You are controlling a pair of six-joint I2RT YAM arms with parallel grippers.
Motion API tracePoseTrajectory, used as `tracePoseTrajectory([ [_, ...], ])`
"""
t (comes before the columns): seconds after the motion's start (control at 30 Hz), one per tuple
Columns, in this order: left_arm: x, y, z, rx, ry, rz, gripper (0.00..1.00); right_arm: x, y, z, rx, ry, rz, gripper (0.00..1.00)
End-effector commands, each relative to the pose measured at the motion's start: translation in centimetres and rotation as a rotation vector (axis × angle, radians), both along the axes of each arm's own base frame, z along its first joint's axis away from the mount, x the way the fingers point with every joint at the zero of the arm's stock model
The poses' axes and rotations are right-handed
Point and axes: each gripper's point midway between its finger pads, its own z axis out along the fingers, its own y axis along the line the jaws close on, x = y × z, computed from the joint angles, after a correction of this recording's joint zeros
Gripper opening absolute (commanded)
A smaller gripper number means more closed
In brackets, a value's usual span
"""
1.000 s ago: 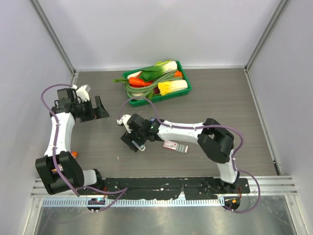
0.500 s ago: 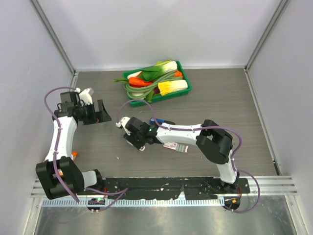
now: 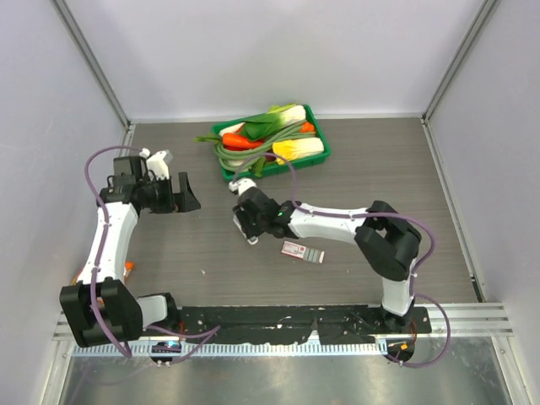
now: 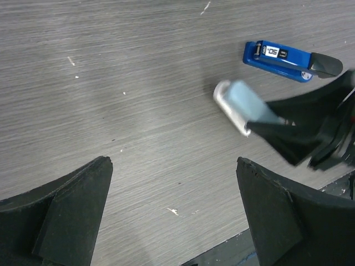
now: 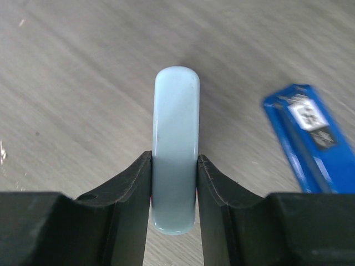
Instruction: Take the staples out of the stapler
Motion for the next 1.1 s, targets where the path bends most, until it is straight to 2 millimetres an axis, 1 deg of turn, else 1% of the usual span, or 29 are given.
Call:
tracePoseTrajectory([
  [0.0,-0.5,-1.8,1.8,-0.018,-0.07,-0.074,0.98,2.5,1.1,7.4,0.29,-0.097,-0.176,0.04],
  [0.03,-1.2,-2.7,1.4,-0.02,-0.07,-0.107,0.97,2.6,1.2,8.2,0.329,-0.109,-0.19,0.04],
  [0.07,-1.5,-3.2,1.2,0.002,-0.09,-0.156,0.96,2.7,1.0,9.3,0.367,-0.115,-0.217,0.04],
  [0.1,-1.7,-3.8,1.0,0.006,-0.099,-0.181,0.93,2.7,1.0,9.9,0.391,-0.116,-0.228,0.03],
  [0.13,-2.6,-5.2,0.4,0.005,-0.093,-0.236,0.91,2.7,0.8,10.1,0.419,-0.118,-0.242,0.03],
  [0.17,-2.9,-5.8,0.2,0.003,-0.093,-0.262,0.89,2.5,0.8,11.2,0.462,-0.113,-0.257,0.03],
  [0.2,-3.0,-6.3,0.0,0.003,-0.101,-0.28,0.86,2.3,0.8,11.5,0.485,-0.106,-0.259,0.03],
  [0.23,-3.5,-7.1,-0.7,-0.002,-0.09,-0.313,0.85,2.3,0.8,11.6,0.5,-0.103,-0.264,0.03],
  [0.27,-3.6,-7.3,-1.0,-0.002,-0.087,-0.325,0.84,2.3,0.6,12.2,0.516,-0.104,-0.272,0.03],
  [0.33,-3.4,-7.6,-1.2,0.009,-0.098,-0.35,0.83,1.9,0.7,12.4,0.543,-0.088,-0.276,0.02],
  [0.4,-2.8,-7.3,-1.4,0.041,-0.128,-0.361,0.8,1.7,0.4,12.8,0.558,-0.082,-0.281,0.02],
  [0.47,-2.6,-7.1,-1.9,0.063,-0.143,-0.378,0.77,1.3,0.2,12.5,0.562,-0.068,-0.282,0.02],
  [0.6,-3.0,-7.2,-2.7,0.086,-0.172,-0.448,0.72,0.6,-0.4,12.7,0.591,-0.049,-0.285,0.02],
  [0.87,-3.6,-8.5,-4.1,0.13,-0.222,-0.604,0.49,-0.5,0.2,13.5,0.659,0.003,-0.257,0.01],
  [0.93,-3.9,-9.0,-4.4,0.135,-0.221,-0.643,0.48,-0.6,0.2,13.6,0.671,0.007,-0.254,0.01],
  [1.07,-3.9,-9.2,-5.1,0.159,-0.244,-0.701,0.48,-1.2,0.3,14.4,0.71,0.025,-0.236,0.01],
])
